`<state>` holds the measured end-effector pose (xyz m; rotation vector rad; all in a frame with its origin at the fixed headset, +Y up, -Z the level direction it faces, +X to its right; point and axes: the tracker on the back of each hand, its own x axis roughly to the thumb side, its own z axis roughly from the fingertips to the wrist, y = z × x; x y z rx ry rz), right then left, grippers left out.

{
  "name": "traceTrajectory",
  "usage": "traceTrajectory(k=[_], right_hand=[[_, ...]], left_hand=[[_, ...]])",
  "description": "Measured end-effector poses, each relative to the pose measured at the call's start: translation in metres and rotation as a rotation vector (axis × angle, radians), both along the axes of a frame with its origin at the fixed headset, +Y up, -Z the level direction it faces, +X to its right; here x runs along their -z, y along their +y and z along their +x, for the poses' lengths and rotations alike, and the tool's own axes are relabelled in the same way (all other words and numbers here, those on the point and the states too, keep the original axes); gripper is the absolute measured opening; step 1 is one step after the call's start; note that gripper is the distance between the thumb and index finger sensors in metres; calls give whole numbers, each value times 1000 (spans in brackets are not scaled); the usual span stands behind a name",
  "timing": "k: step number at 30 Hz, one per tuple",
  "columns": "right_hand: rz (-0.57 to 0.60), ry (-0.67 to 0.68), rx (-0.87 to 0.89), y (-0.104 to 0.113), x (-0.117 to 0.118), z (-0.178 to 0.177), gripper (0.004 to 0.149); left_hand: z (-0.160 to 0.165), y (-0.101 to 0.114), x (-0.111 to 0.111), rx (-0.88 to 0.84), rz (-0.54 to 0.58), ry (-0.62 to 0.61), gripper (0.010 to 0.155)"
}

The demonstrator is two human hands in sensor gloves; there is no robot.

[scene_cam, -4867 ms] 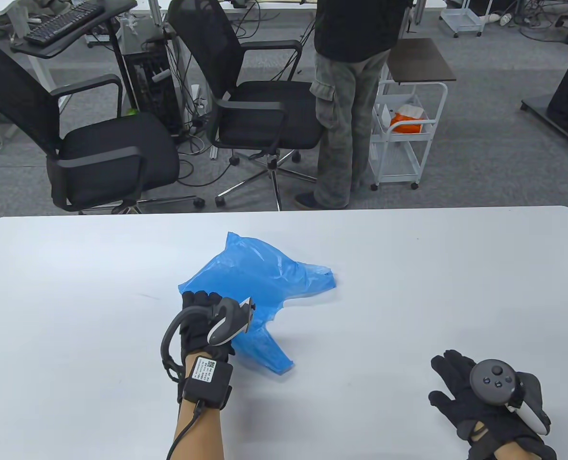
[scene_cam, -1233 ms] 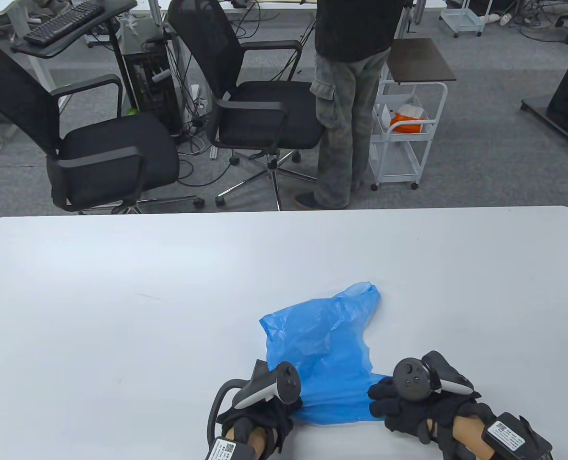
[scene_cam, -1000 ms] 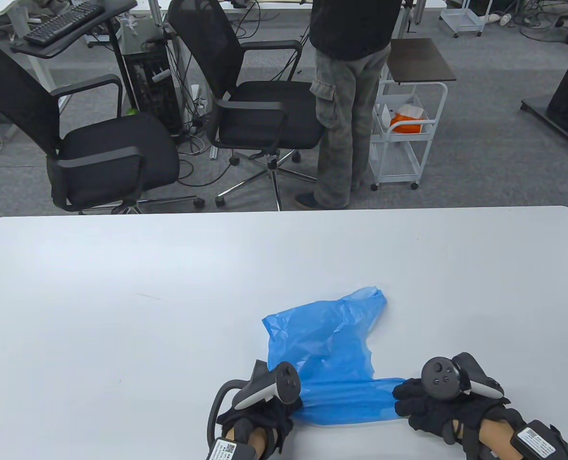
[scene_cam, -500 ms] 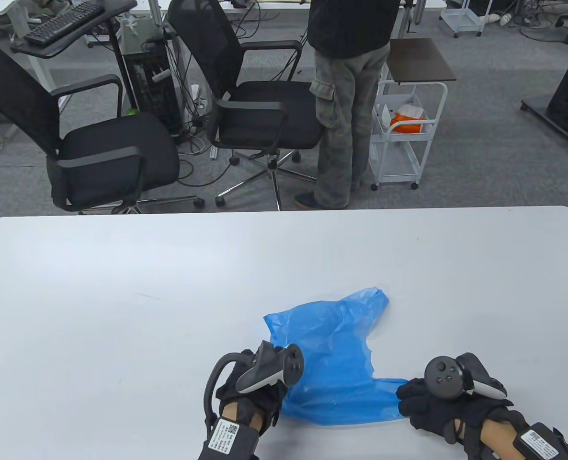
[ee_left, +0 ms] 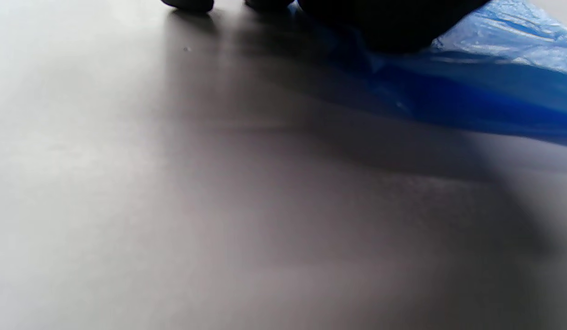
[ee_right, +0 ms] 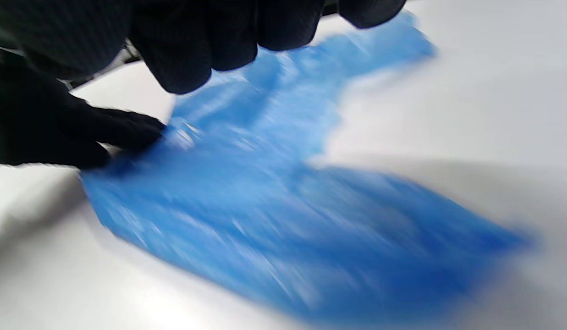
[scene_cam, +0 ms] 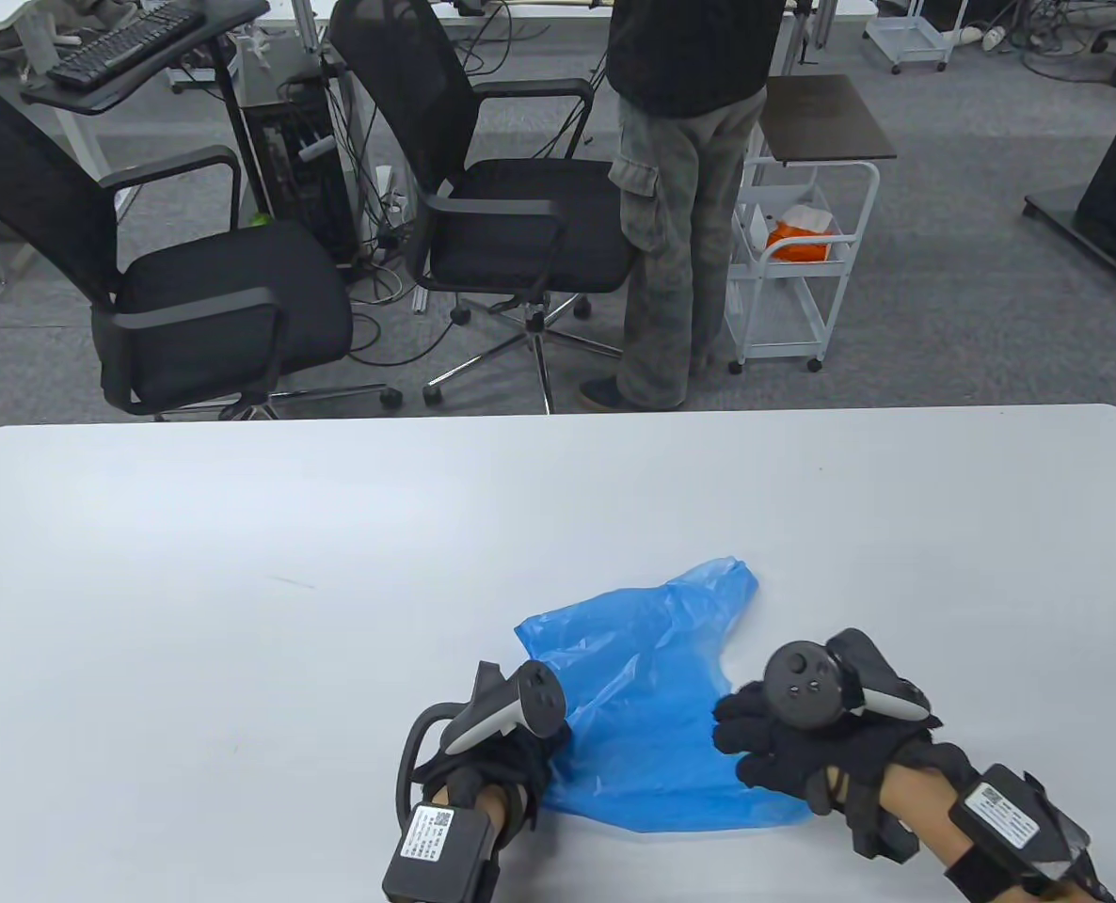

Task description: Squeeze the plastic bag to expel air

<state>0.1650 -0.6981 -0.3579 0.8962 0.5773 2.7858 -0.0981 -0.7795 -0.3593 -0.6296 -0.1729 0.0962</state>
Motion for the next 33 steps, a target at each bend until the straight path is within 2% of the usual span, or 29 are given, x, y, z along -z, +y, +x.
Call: traceTrajectory(k=[2, 6, 9, 12, 15, 33], right_hand=[[20, 44, -55, -3, 5, -31, 60], [-28, 84, -97, -29, 15, -81, 60], [-76, 95, -121, -54, 18, -99, 60], [-101, 106, -141, -72, 16, -103, 59], [-83, 113, -131, -82, 16, -93, 59], [-130, -63, -45, -86, 21, 19, 55]], left_hand=[[-1, -1, 0, -16, -3, 6, 59], [-5, -2, 1, -50, -14, 20, 59], [-8, -3, 2, -91, -30, 38, 58], [-8, -3, 2, -96, -29, 40, 58], [-9, -3, 3, -100, -30, 43, 57], [-12, -3, 5, -134, -33, 73, 56]])
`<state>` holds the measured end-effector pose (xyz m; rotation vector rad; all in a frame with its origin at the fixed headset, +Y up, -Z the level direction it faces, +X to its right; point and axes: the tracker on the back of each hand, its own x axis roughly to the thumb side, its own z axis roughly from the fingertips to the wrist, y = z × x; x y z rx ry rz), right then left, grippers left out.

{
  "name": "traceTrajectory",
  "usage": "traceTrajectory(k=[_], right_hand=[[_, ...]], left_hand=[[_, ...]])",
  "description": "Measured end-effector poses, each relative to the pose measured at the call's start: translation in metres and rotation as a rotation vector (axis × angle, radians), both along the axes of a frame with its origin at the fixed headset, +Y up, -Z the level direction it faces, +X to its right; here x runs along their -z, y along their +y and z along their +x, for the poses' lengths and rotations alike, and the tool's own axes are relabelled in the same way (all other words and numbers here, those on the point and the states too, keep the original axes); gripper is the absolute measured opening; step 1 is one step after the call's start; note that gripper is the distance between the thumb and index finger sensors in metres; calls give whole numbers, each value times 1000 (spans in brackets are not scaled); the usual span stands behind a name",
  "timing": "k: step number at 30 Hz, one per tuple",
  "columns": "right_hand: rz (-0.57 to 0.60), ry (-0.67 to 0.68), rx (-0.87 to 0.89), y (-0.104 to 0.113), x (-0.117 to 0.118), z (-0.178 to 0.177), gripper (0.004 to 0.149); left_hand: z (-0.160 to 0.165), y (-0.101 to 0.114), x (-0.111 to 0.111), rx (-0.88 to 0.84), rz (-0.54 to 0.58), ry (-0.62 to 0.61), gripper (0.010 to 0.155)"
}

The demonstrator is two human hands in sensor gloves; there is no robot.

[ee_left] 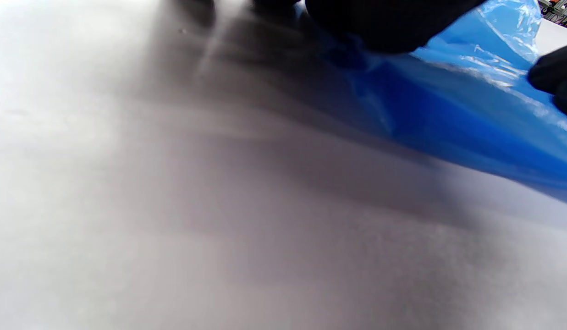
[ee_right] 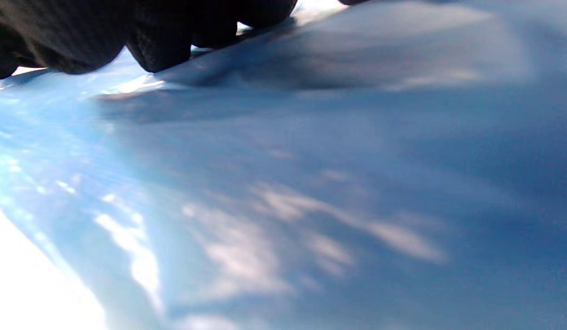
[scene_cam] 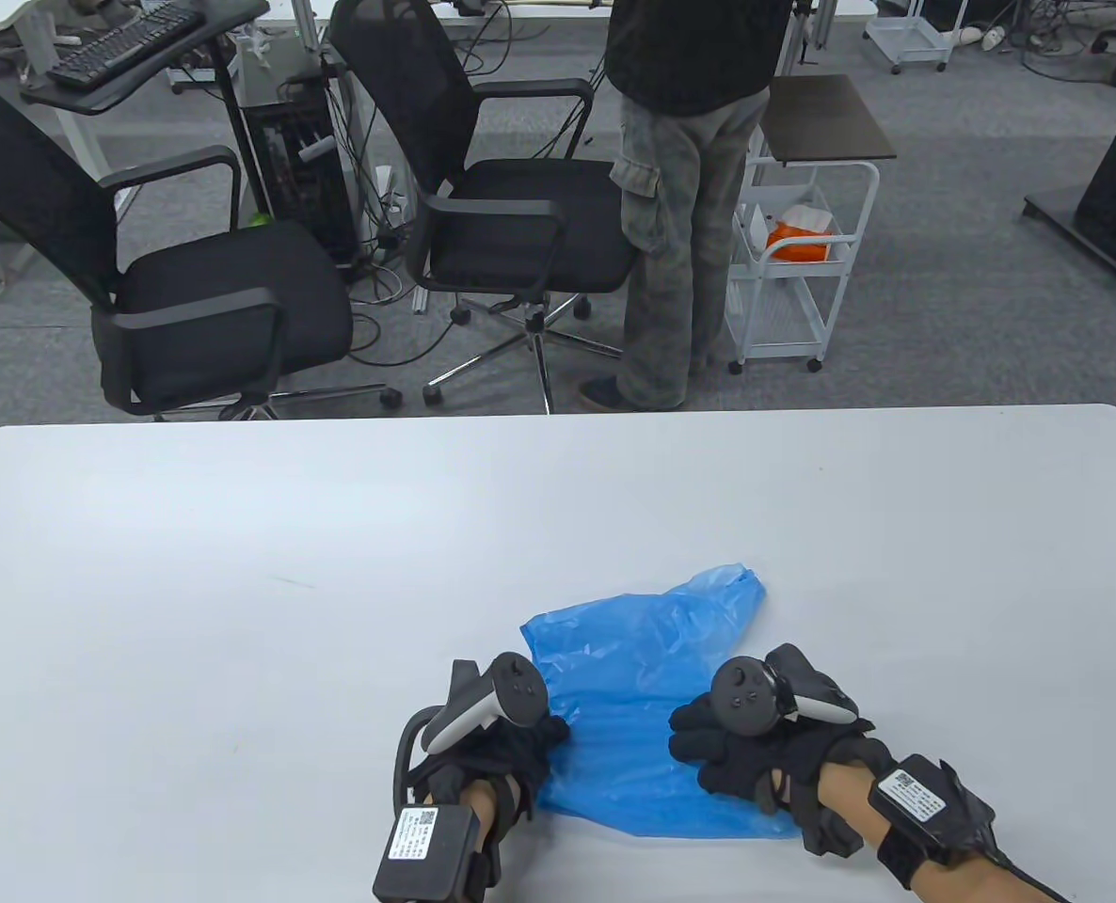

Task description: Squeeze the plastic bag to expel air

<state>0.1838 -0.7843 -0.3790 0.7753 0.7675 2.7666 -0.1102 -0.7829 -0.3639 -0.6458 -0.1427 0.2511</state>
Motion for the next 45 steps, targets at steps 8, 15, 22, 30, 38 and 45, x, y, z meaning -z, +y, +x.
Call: traceTrajectory(k=[8, 15, 22, 30, 38, 45], right_hand=[[9, -71, 35, -1, -3, 28, 52], [4, -88, 47, 0, -4, 29, 51], [-12, -72, 17, 1, -7, 32, 51], [54, -13, 1, 41, -3, 4, 52], [72, 116, -56, 25, -3, -98, 62], [43, 80, -79, -6, 0, -108, 60]], left_hand=[[0, 0, 0, 5, 4, 4, 56], [17, 26, -8, 143, 192, -100, 49], [36, 22, -6, 254, 300, -111, 57], [19, -3, 2, 123, 72, -22, 60], [9, -6, 3, 20, 28, 0, 59], [2, -4, 4, -33, 10, 10, 56]])
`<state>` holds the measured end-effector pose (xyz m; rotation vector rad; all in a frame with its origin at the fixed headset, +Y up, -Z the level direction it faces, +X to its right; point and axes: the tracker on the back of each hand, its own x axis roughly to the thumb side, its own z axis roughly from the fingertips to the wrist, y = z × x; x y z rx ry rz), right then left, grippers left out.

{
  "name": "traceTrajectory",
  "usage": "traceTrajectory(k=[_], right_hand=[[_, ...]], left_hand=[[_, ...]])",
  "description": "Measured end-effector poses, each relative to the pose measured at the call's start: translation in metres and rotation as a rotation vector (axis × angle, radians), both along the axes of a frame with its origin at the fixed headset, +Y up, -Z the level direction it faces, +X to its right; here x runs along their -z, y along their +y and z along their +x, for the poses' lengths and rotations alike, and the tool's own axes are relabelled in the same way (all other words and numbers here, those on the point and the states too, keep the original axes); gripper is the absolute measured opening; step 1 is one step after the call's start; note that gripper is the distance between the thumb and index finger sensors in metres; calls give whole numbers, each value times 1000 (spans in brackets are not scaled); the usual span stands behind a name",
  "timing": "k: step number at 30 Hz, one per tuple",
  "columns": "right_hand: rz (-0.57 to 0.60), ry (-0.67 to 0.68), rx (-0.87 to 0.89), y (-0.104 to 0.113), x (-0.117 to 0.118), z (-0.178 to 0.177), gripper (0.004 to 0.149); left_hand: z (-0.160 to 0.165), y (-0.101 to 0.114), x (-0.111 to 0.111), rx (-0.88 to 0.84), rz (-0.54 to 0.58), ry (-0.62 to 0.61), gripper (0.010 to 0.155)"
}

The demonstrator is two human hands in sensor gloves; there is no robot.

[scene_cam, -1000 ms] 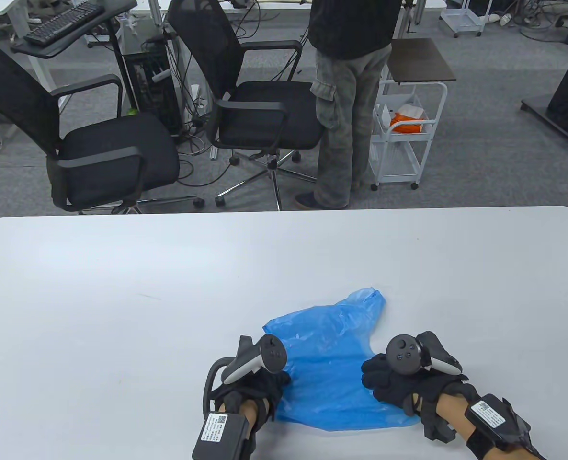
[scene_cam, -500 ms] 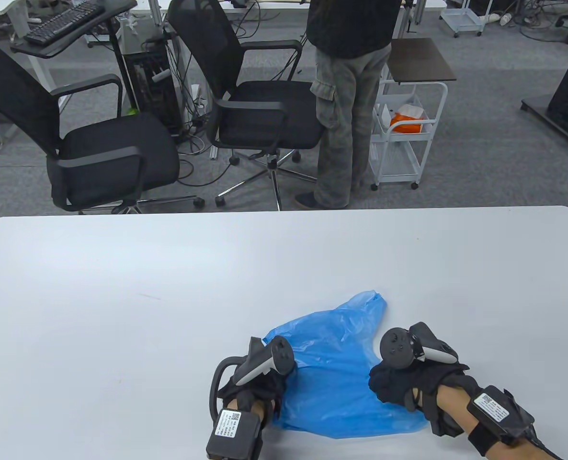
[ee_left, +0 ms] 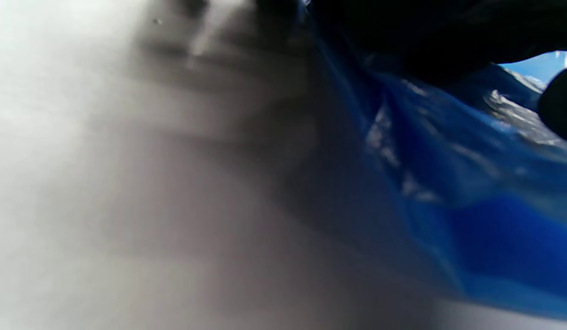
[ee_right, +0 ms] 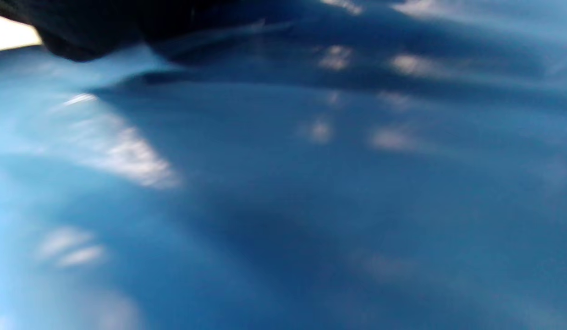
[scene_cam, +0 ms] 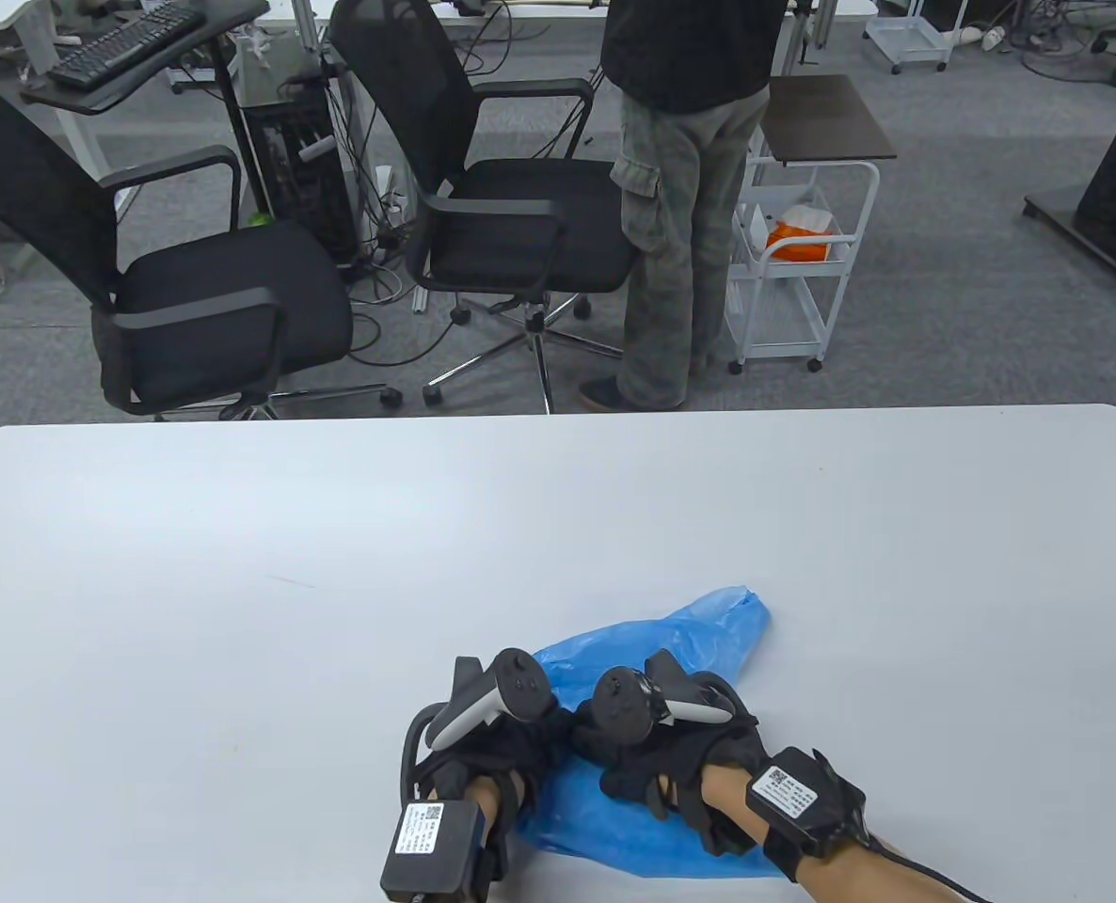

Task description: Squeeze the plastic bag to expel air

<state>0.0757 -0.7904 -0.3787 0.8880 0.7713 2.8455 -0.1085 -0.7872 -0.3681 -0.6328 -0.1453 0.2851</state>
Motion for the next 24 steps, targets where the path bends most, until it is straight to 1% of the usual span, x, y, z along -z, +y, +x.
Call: traceTrajectory(k=[2, 8, 13, 17, 20, 24], right_hand=[[-53, -34, 12, 1, 3, 14, 58], [-60, -138, 53, 2, 7, 68, 54], [-34, -236, 103, 0, 1, 111, 53], [-11, -286, 105, 0, -4, 135, 53], [-11, -309, 118, -1, -6, 143, 53], [-6, -326, 132, -1, -7, 146, 53]], left_hand=[[0, 0, 0, 0, 1, 1, 56], [0, 0, -1, -9, -1, 8, 56], [-1, 0, -1, -14, 0, 14, 56], [-1, 0, -1, -14, 3, 18, 55], [-2, 0, -1, -15, 5, 20, 55], [-2, 0, -1, -15, 10, 24, 55]])
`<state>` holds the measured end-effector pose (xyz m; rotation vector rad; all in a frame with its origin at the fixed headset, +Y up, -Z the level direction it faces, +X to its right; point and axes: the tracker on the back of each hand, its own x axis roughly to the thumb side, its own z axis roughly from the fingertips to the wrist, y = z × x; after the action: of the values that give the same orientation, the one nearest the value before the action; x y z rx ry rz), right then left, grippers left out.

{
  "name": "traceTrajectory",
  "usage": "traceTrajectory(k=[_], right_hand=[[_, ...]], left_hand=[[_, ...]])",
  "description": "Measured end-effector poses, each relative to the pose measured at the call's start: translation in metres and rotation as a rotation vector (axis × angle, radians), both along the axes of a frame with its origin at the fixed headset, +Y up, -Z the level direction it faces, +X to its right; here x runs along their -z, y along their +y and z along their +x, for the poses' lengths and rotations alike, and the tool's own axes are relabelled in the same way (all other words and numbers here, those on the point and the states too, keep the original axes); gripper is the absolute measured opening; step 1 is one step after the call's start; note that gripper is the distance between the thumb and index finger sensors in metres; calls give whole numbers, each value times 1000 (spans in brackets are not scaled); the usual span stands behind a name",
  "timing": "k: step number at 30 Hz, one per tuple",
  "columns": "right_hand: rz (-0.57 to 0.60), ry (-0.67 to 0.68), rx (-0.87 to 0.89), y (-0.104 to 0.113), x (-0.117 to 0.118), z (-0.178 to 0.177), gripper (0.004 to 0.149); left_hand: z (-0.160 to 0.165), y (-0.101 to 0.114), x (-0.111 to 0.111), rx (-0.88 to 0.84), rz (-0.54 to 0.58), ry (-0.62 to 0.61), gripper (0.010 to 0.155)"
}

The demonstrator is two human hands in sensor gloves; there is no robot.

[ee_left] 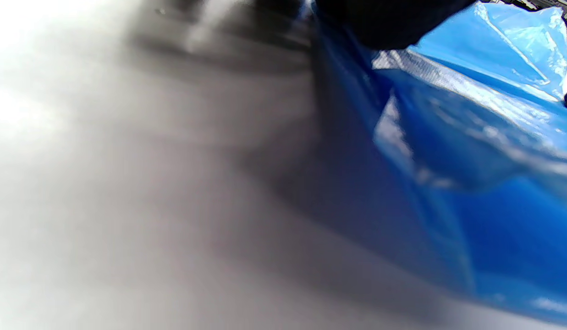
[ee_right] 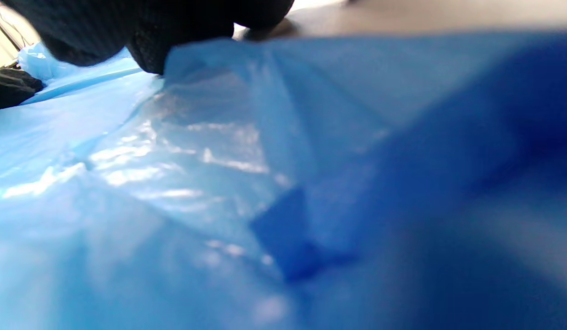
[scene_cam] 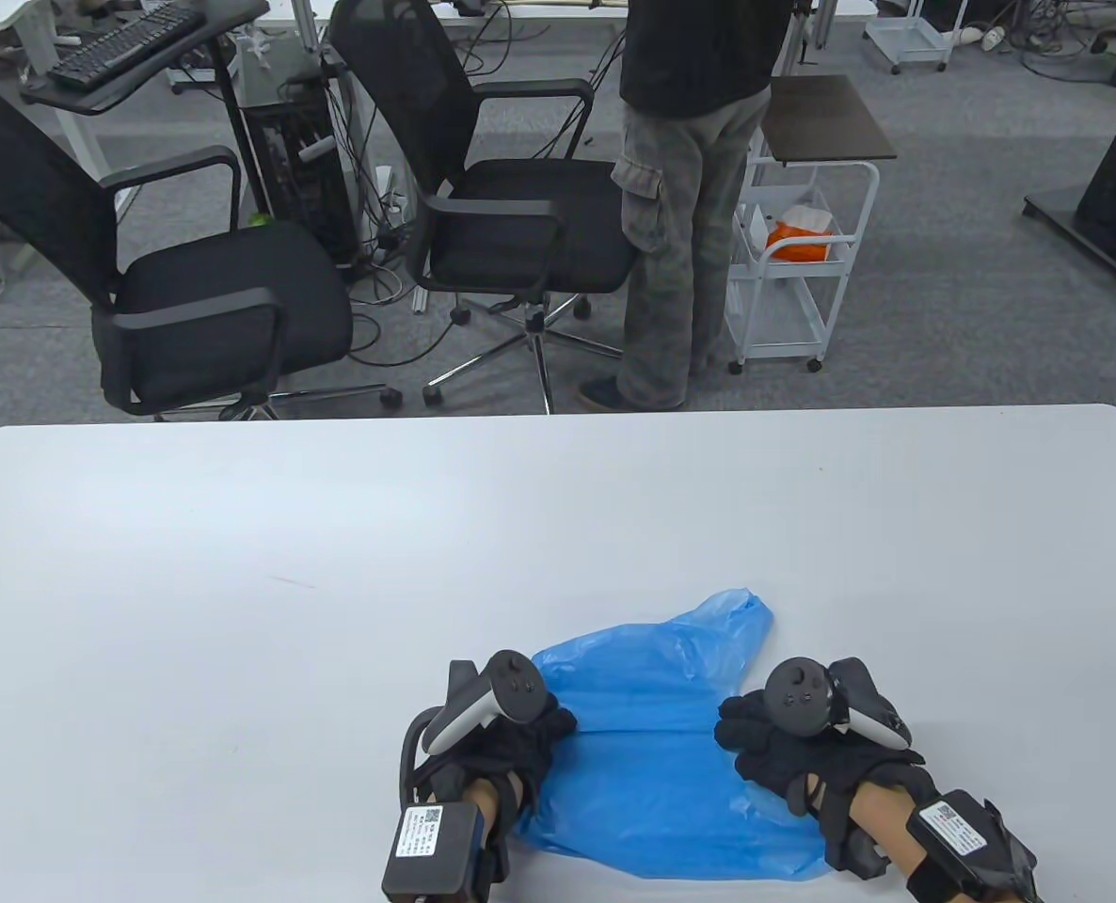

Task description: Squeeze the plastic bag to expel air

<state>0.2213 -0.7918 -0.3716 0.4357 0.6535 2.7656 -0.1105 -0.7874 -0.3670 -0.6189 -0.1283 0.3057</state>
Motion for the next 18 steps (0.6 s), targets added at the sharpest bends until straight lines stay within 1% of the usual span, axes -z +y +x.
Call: traceTrajectory(k=[5, 7, 9, 10, 11, 12, 13, 14, 15, 17, 18], right_hand=[[-5, -13, 15, 1, -1, -1, 53], [-21, -25, 22, 1, 0, -2, 52], [-32, -33, 22, 2, 0, -3, 52], [-34, -35, 20, 2, 0, -3, 52], [-33, -35, 18, 2, 0, -4, 52], [-26, -31, 14, 2, 0, -4, 53], [-23, -29, 13, 2, 0, -4, 53], [-23, -27, 15, 2, 0, -3, 53], [-26, -27, 18, 2, 0, -3, 53], [-31, -25, 23, 2, 0, -3, 53], [-35, -19, 24, 2, 0, -3, 53]], left_hand=[[0, 0, 0, 1, 0, 4, 56], [4, 2, -2, 27, 12, -24, 56], [6, 12, -4, 97, 66, -72, 57], [6, 24, -6, 120, 145, -74, 57], [6, 35, -6, 109, 218, -71, 57], [7, 46, -7, 86, 263, -57, 57], [9, 51, -6, 74, 275, -48, 58], [12, 56, -4, 79, 272, -45, 59], [15, 56, -2, 100, 260, -53, 59], [20, 50, 6, 199, 199, -80, 60], [22, 43, 12, 248, 160, -82, 61]])
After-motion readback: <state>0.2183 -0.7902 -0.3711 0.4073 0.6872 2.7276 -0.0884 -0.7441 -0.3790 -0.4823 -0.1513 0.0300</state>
